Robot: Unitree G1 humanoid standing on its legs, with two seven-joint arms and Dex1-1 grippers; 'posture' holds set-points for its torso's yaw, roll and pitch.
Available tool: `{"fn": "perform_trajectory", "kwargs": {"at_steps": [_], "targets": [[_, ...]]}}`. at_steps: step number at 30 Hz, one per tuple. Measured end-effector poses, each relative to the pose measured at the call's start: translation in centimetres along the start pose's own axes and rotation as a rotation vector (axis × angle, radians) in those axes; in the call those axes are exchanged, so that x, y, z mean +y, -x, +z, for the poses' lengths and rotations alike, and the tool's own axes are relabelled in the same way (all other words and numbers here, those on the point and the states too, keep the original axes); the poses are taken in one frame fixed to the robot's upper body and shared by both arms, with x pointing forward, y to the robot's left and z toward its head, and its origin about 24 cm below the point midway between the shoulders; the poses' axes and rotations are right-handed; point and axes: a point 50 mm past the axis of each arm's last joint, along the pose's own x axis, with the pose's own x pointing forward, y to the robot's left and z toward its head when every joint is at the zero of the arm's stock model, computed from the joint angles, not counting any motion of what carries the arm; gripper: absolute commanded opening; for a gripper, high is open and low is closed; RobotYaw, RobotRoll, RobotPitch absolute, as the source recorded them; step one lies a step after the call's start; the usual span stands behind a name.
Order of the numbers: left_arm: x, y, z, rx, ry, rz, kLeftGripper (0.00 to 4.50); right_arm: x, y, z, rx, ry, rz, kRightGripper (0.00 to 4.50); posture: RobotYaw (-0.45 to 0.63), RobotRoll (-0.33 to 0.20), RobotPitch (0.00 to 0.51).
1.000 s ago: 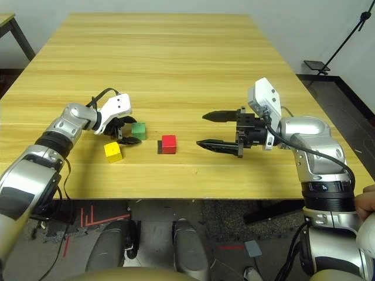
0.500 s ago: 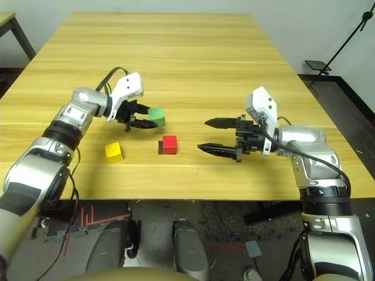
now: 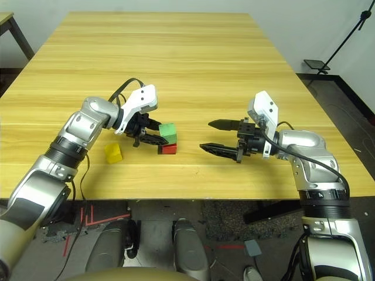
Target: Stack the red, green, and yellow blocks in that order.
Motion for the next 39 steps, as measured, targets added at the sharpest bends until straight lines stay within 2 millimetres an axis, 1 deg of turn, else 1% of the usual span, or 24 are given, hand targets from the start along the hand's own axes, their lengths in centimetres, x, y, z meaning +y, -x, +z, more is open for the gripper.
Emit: {"fn": "perform_trajectory", "kwargs": {"at_steps": [9, 13, 14, 15, 16, 17, 20, 21, 25, 27, 29, 31, 33, 36, 39], "targets": [[-0.2, -0.5, 0.2, -0.008, -0.006, 0.004, 2.04, 0.2, -0.2, 0.2, -0.002, 0.006, -0.007, 4.5, 0.07, -0.117, 0.09], [-0.1, -0.7, 0.0, 0.003, 0.001, 0.002, 2.04, 0.3, -0.4, 0.3, -0.008, 0.007, -0.008, 4.5, 0.07, -0.115, 0.092], [-0.2, -0.8, -0.1, 0.006, -0.001, 0.0, 2.32, 0.4, -0.4, 0.3, -0.011, 0.006, -0.008, 4.5, 0.07, -0.114, 0.092], [-0.2, -0.8, 0.0, 0.006, -0.006, -0.001, 2.32, 0.4, -0.4, 0.3, -0.014, 0.004, -0.008, 4.5, 0.07, -0.114, 0.093], [-0.2, -0.8, 0.0, 0.006, -0.011, -0.002, 2.82, 0.4, -0.4, 0.3, -0.019, 0.003, -0.007, 4.5, 0.07, -0.114, 0.093], [-0.2, -0.8, 0.0, 0.006, -0.015, -0.002, 3.05, 0.4, -0.4, 0.4, -0.025, 0.003, -0.007, 4.5, 0.07, -0.114, 0.093], [-0.1, -0.9, 0.0, 0.006, -0.023, 0.006, 4.15, 0.4, -0.4, 0.5, -0.032, 0.004, -0.012, 4.5, 0.07, -0.113, 0.093], [-0.1, -0.9, 0.0, 0.005, -0.023, 0.009, 4.43, 0.4, -0.4, 0.6, -0.034, 0.003, -0.013, 4.5, 0.07, -0.113, 0.093], [0.0, -0.8, 0.0, 0.002, -0.023, 0.036, 4.48, 0.5, -0.5, 0.6, -0.038, 0.001, -0.011, 4.5, 0.1, -0.112, 0.092], [0.0, -0.1, 0.3, 0.001, -0.03, 0.064, 4.48, 0.5, -0.5, 0.8, -0.041, 0.003, 0.001, 4.5, 0.1, -0.111, 0.092], [-0.1, 1.6, 0.6, -0.011, -0.041, 0.109, 4.48, 0.7, -0.6, 1.0, -0.041, 0.008, 0.025, 4.5, 0.11, -0.113, 0.09], [-0.3, 3.3, 0.3, -0.003, -0.04, 0.152, 4.48, 0.7, -0.5, 1.2, -0.032, 0.01, 0.048, 4.5, 0.12, -0.113, 0.09], [-1.0, 5.1, -0.8, 0.022, -0.013, 0.201, 4.48, 1.0, -0.7, 1.7, -0.033, 0.016, 0.087, 4.5, 0.14, -0.116, 0.087], [-2.2, 6.6, -2.6, 0.065, 0.035, 0.24, 4.48, 1.3, -1.1, 2.7, -0.048, 0.028, 0.146, 4.5, 0.15, -0.123, 0.082], [-2.9, 7.9, -3.4, 0.085, 0.052, 0.28, 4.48, 1.5, -1.4, 3.5, -0.045, 0.049, 0.177, 4.5, 0.17, -0.127, 0.078]]}}
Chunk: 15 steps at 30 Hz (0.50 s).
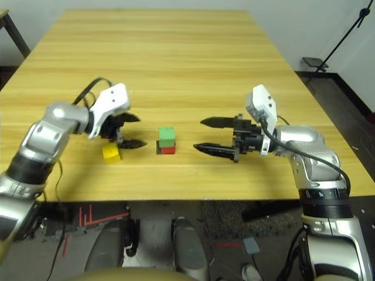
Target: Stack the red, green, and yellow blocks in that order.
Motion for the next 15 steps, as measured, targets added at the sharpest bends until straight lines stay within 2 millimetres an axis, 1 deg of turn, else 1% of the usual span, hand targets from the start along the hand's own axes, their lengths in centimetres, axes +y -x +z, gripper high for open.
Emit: {"fn": "perform_trajectory", "kwargs": {"at_steps": [2, 4, 8, 15], "targets": [[-0.2, 1.0, -1.4, 0.027, 0.035, 0.029, 4.48, -0.1, 0.0, 0.4, 0.004, 0.012, 0.016, 4.5, 0.17, -0.132, 0.075], [-0.3, 1.3, -2.3, 0.049, 0.059, 0.044, 4.48, -0.1, 0.0, 0.6, 0.006, 0.018, 0.035, 4.5, 0.18, -0.135, 0.073], [-0.2, 1.5, -2.5, 0.055, 0.054, 0.064, 4.48, -0.1, -0.4, 1.2, 0.011, 0.035, 0.072, 4.5, 0.18, -0.14, 0.073], [0.1, 1.5, -3.3, 0.067, 0.069, 0.085, 4.48, -0.3, -0.5, 1.3, 0.013, 0.03, 0.076, 4.5, 0.17, -0.146, 0.078]]}}
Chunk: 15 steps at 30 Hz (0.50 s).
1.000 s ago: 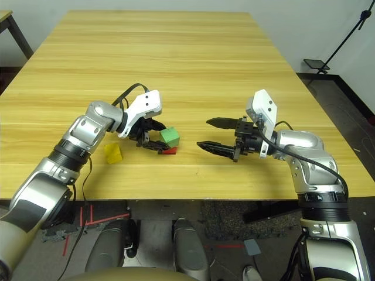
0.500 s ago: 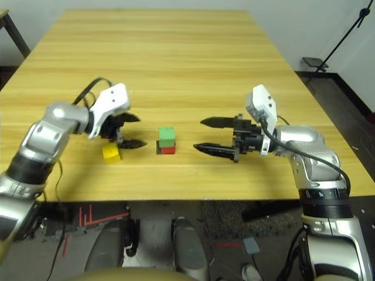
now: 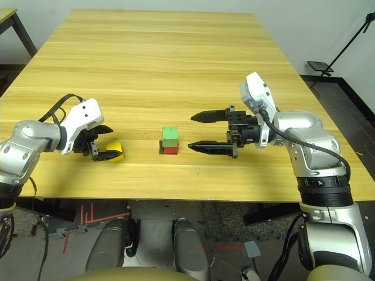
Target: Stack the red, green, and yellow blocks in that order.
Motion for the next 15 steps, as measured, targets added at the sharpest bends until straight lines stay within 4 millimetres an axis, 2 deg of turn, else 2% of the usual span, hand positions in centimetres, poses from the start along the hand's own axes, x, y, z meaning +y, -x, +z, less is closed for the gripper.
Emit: {"fn": "perform_trajectory", "kwargs": {"at_steps": [8, 12, 15], "targets": [[0.0, -0.5, -0.3, -0.008, -0.03, -0.037, 4.48, -0.1, -0.1, 0.3, 0.0, -0.003, -0.008, 4.5, 0.16, -0.144, 0.084], [-0.8, -1.3, -2.3, 0.059, 0.013, -0.088, 4.48, -0.2, -0.1, 0.3, 0.001, -0.01, -0.016, 4.5, 0.16, -0.143, 0.084], [-1.0, -1.5, -2.4, 0.065, 0.015, -0.101, 4.48, -0.2, -0.1, 0.3, 0.002, -0.011, -0.017, 4.5, 0.16, -0.141, 0.085]]}}
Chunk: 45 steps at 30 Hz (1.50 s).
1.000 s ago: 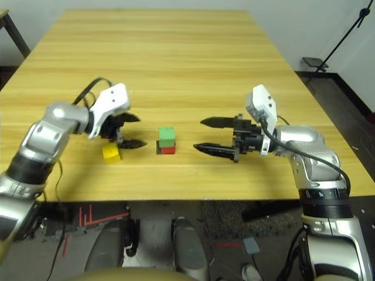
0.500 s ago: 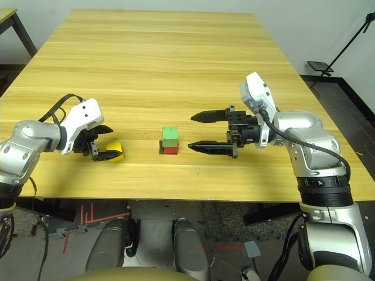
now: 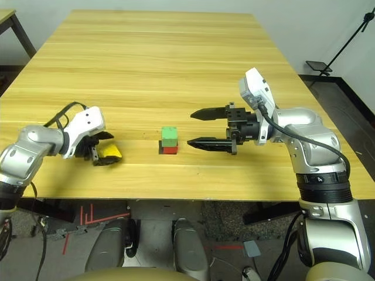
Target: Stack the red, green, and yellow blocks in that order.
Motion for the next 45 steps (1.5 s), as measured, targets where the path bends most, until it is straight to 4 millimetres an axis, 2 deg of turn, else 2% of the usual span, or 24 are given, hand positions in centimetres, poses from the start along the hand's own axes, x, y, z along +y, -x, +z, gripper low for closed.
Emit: {"fn": "perform_trajectory", "kwargs": {"at_steps": [3, 5, 7, 12, 13, 18, 25, 28, 30, 36, 41, 45], "targets": [[0.0, 0.0, -0.1, 0.004, 0.008, 0.003, 4.48, 0.0, 0.0, 0.0, 0.0, 0.0, -0.001, 4.5, 0.16, -0.141, 0.085], [0.0, 0.0, -0.1, 0.007, 0.016, 0.009, 4.26, 0.0, 0.0, 0.0, 0.0, 0.0, -0.004, 4.5, 0.16, -0.141, 0.085], [0.0, -0.1, -0.1, 0.01, 0.027, 0.015, 3.87, 0.0, 0.0, 0.0, 0.0, 0.0, -0.006, 4.5, 0.16, -0.139, 0.085], [0.1, 0.0, -0.1, 0.012, 0.037, 0.032, 2.16, -0.1, -0.1, -0.1, -0.009, -0.003, -0.01, 4.5, 0.16, -0.137, 0.085], [0.0, 0.0, -0.1, 0.014, 0.051, 0.031, 2.03, -0.2, -0.1, -0.2, -0.011, -0.003, -0.013, 4.5, 0.16, -0.136, 0.085], [-0.4, 0.3, 1.0, -0.007, 0.058, 0.016, 2.04, -0.2, 0.0, -0.5, -0.011, -0.008, -0.021, 4.5, 0.15, -0.132, 0.086], [-0.1, 1.2, 8.5, -0.147, -0.085, -0.019, 2.04, 0.0, 0.6, -1.1, 0.003, -0.02, -0.039, 4.5, 0.13, -0.117, 0.086], [-0.1, 0.3, 11.5, -0.181, -0.152, -0.087, 2.04, 0.0, 0.8, -1.3, 0.003, -0.019, -0.054, 4.5, 0.11, -0.111, 0.087], [0.1, -0.5, 12.8, -0.188, -0.192, -0.126, 2.04, 0.1, 1.0, -1.5, 0.003, -0.021, -0.067, 4.5, 0.1, -0.108, 0.088], [0.9, -3.3, 14.9, -0.165, -0.247, -0.214, 2.04, 0.5, 1.5, -2.6, 0.009, -0.054, -0.107, 4.5, 0.06, -0.099, 0.089], [0.6, -4.3, 17.1, -0.174, -0.286, -0.268, 2.04, 0.9, 1.8, -3.0, 0.013, -0.061, -0.129, 4.5, 0.03, -0.092, 0.091], [0.1, -5.2, 17.7, -0.176, -0.296, -0.311, 2.04, 1.0, 2.1, -3.1, 0.01, -0.059, -0.146, 4.5, 0.02, -0.088, 0.094]]}}
